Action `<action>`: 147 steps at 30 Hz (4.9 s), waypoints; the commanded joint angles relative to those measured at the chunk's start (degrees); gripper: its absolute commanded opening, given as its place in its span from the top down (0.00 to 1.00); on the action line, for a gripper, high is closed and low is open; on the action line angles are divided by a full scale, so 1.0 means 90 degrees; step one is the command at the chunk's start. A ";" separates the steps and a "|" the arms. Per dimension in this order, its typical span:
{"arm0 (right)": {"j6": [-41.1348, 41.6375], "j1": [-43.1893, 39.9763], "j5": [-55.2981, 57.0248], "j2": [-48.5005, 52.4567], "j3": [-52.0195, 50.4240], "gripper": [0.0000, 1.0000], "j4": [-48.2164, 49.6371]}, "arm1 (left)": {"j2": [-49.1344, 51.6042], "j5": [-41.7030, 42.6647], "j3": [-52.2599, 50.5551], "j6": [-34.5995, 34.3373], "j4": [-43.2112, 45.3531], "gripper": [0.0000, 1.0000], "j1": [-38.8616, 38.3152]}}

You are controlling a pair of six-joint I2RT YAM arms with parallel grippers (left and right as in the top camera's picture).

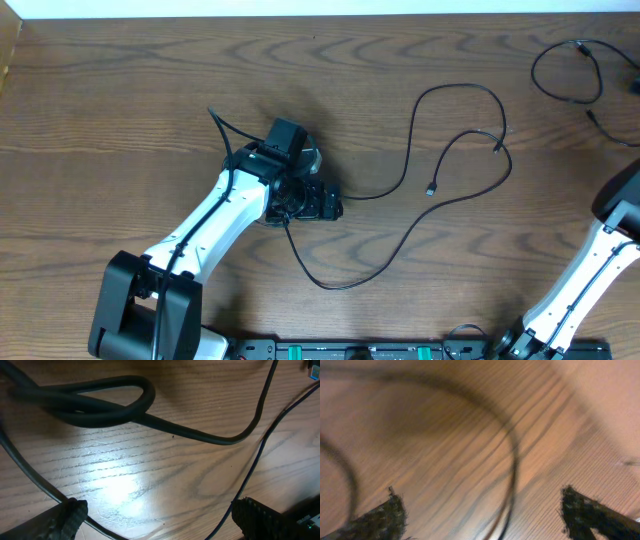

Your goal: Untangle cables

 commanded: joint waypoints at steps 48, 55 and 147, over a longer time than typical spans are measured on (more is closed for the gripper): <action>-0.0775 0.0733 -0.0865 -0.0318 -0.2222 0.99 0.2939 | 0.0005 0.0034 0.0080 0.0109 -0.0024 0.02 -0.0010; -0.1064 0.0673 -0.0848 -0.0685 -0.1647 0.99 0.2055 | 0.0005 0.0034 0.0080 0.0107 -0.0024 0.02 -0.0010; 0.2467 0.5073 -0.2276 -0.2630 -0.6460 0.99 0.2698 | 0.0005 0.0034 0.0080 0.0107 -0.0024 0.02 -0.0010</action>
